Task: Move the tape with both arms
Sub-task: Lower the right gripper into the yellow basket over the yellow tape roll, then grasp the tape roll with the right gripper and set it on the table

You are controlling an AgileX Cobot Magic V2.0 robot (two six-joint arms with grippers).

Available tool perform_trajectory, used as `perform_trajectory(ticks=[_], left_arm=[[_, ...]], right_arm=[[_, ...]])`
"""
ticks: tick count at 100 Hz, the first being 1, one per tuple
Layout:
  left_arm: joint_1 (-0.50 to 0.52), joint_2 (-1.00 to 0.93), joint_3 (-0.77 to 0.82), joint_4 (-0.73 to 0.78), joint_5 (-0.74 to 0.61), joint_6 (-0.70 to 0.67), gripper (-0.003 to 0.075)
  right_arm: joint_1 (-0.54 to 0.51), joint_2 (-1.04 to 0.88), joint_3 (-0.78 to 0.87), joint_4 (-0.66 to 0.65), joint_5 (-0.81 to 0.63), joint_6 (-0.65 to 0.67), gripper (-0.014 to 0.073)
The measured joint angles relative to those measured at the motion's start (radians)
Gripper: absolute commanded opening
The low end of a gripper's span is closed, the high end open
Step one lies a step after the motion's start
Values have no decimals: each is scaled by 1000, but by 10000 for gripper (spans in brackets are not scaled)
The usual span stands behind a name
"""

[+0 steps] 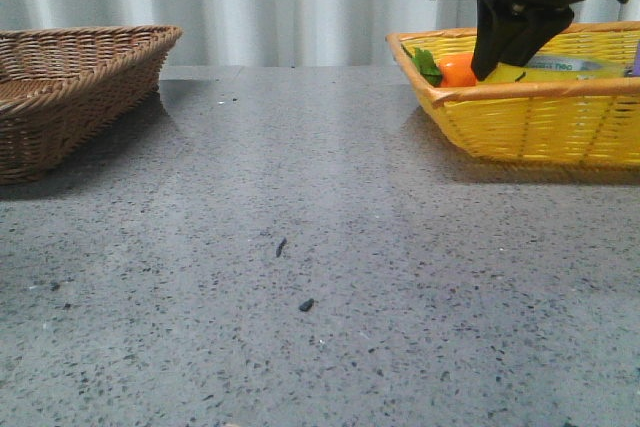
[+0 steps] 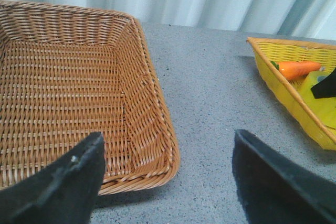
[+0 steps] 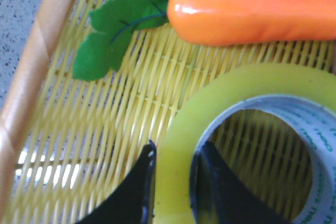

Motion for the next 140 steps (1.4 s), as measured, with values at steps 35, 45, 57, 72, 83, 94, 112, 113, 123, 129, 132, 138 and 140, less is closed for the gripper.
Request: perform_trajectory(ticks=[35, 45, 57, 72, 83, 94, 112, 113, 123, 129, 132, 138, 140], left_arm=[[0, 0, 0, -3, 8, 0, 397], [0, 0, 0, -3, 5, 0, 368], [0, 0, 0, -4, -1, 0, 352], [0, 0, 0, -4, -1, 0, 346], [0, 0, 0, -4, 1, 0, 346], [0, 0, 2, -4, 9, 0, 345], [0, 0, 2, -6, 36, 0, 345], [0, 0, 2, -6, 36, 0, 345], [0, 0, 2, -27, 36, 0, 345], [0, 0, 2, -49, 36, 0, 345], [0, 0, 2, -58, 34, 0, 345], [0, 0, 2, -80, 24, 0, 345], [0, 0, 2, -88, 20, 0, 345]], right_arm=[[136, -129, -368, 0, 39, 2, -51], [220, -126, -438, 0, 26, 2, -51], [308, -81, -452, 7, 19, 2, -51], [372, 44, -452, 9, 46, 2, -51], [388, 158, -452, 9, 70, 2, -48], [390, 246, -450, 9, 92, 2, 47], [390, 276, -447, 5, 127, 2, 396], [390, 275, -447, 5, 127, 2, 419], [390, 243, -447, 5, 129, 2, 470], [390, 204, -447, 5, 147, 2, 411], [390, 180, -447, 5, 164, 2, 361], [390, 114, -447, 5, 201, 2, 216], [390, 88, -447, 5, 216, 2, 181]])
